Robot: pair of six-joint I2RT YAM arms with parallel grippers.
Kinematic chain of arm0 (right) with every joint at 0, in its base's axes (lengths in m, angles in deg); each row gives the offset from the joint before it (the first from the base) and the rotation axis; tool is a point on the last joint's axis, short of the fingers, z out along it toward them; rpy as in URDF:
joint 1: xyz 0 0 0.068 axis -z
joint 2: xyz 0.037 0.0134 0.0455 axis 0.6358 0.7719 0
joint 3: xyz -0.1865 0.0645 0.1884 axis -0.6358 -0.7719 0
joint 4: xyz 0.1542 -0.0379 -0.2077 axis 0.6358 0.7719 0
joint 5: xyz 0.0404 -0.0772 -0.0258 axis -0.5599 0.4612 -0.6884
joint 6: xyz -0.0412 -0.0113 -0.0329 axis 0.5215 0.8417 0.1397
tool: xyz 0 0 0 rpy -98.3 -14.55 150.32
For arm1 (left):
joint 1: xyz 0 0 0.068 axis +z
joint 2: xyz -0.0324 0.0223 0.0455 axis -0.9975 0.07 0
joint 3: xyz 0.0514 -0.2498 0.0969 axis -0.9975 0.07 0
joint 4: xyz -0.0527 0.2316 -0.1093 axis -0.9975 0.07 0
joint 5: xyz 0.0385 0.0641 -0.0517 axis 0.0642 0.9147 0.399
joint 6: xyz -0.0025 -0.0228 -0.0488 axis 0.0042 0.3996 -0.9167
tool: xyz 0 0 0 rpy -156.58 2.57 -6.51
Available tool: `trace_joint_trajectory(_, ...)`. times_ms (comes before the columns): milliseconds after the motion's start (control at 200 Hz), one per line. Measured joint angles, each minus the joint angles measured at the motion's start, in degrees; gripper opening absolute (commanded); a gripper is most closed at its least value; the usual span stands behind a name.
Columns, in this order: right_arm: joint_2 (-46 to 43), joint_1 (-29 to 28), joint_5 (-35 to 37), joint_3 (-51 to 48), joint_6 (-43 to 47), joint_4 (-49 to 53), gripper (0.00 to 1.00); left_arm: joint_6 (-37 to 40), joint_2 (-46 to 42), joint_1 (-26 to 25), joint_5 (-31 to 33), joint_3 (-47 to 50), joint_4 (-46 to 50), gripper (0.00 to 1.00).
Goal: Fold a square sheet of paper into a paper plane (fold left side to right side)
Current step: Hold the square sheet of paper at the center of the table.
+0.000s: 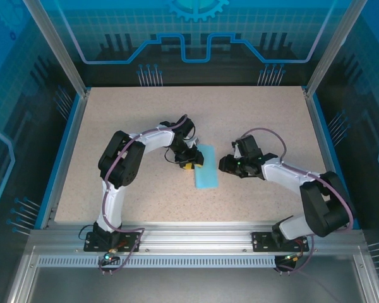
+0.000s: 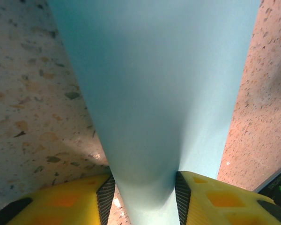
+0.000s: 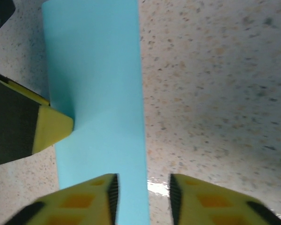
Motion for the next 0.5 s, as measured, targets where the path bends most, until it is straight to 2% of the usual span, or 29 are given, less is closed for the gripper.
trace_joint_trajectory(195,4.59,-1.11,-2.32,2.67,0.24,-0.48,0.11,0.0,0.02,0.0,0.0,0.0,0.02,0.44)
trace_joint_trajectory(500,11.69,-2.62,-3.72,7.1,0.7,0.07,0.07,0.0,0.13,0.0,0.0,-0.28,0.39,0.44)
